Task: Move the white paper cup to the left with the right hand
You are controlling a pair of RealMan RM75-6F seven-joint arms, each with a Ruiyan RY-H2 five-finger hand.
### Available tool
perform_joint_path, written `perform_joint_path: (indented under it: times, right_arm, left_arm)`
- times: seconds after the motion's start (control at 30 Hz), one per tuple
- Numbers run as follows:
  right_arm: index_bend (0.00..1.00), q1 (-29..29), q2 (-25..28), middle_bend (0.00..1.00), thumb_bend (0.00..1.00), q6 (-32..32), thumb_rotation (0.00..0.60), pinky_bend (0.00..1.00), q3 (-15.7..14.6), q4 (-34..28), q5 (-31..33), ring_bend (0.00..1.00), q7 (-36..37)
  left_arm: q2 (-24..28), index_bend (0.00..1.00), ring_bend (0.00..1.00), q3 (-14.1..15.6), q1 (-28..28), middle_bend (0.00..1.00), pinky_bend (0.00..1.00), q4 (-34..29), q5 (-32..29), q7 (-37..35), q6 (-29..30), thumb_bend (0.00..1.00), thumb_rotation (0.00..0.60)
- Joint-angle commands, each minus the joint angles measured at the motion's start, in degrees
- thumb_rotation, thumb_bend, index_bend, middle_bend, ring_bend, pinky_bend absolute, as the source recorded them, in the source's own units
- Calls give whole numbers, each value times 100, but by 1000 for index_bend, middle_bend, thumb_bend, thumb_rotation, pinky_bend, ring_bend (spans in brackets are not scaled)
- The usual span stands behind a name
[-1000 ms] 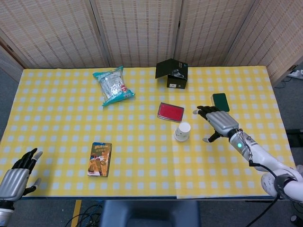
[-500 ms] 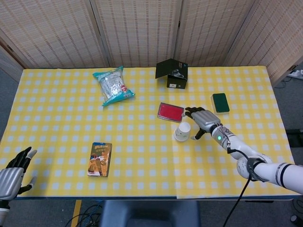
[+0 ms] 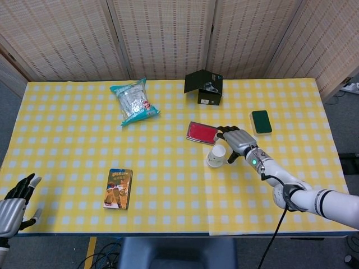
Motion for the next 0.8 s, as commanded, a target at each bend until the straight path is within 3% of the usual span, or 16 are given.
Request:
perform_joint_path:
  times: [0.03, 0.53, 0.8]
  right_arm:
    - [221, 49, -63, 0, 221, 0, 600, 0, -30, 59, 53, 0, 4]
    - [329, 200, -350, 0, 288, 195, 600, 0, -145, 293, 252, 0, -65]
    - [345, 170, -81, 0, 293, 368, 600, 0, -54, -55, 179, 0, -19]
  left_arm:
    - [2, 0, 64, -1, -2, 0, 204, 11, -10, -10, -10, 382, 600]
    - [0, 0, 64, -12, -13, 0, 204, 50, -29, -51, -34, 381, 600]
    - [-14, 0, 64, 5, -14, 0, 204, 45, 31, -31, -9, 381, 600]
